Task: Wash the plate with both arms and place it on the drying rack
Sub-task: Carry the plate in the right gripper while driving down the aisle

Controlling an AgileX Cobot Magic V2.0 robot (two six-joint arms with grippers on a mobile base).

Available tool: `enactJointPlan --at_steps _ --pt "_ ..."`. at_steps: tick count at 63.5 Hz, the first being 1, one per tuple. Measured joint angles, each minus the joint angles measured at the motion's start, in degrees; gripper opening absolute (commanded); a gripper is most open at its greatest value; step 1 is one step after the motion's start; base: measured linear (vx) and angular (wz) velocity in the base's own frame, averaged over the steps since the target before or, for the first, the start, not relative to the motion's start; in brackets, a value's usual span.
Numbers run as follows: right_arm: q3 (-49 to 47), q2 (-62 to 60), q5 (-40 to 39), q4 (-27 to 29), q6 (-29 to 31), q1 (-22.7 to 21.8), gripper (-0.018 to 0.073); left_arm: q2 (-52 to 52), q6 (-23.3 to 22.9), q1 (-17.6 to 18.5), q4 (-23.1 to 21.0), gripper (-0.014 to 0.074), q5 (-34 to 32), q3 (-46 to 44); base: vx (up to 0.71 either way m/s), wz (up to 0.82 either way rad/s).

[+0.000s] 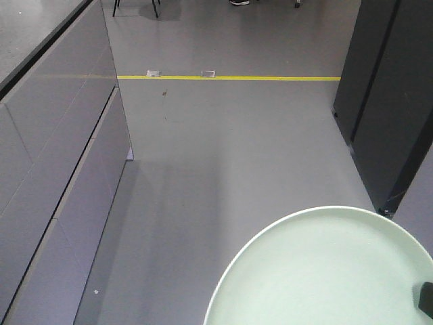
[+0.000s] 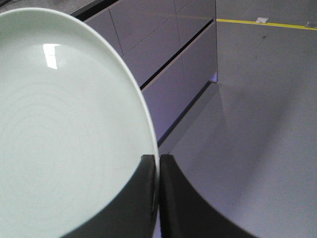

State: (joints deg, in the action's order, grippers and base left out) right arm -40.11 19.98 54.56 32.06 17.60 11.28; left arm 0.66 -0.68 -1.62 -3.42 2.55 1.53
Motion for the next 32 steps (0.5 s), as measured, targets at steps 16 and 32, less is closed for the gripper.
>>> enactJointPlan --at_steps 16,32 --pt "0.0 0.0 0.0 0.0 0.0 0.0 -0.0001 0.0 0.0 0.0 0.0 -0.0006 0.0 0.0 0.26 -0.06" --pt "0.0 0.0 0.0 0.0 0.0 0.0 -0.0001 0.0 0.0 0.0 0.0 -0.0006 0.0 0.0 0.24 -0.08"
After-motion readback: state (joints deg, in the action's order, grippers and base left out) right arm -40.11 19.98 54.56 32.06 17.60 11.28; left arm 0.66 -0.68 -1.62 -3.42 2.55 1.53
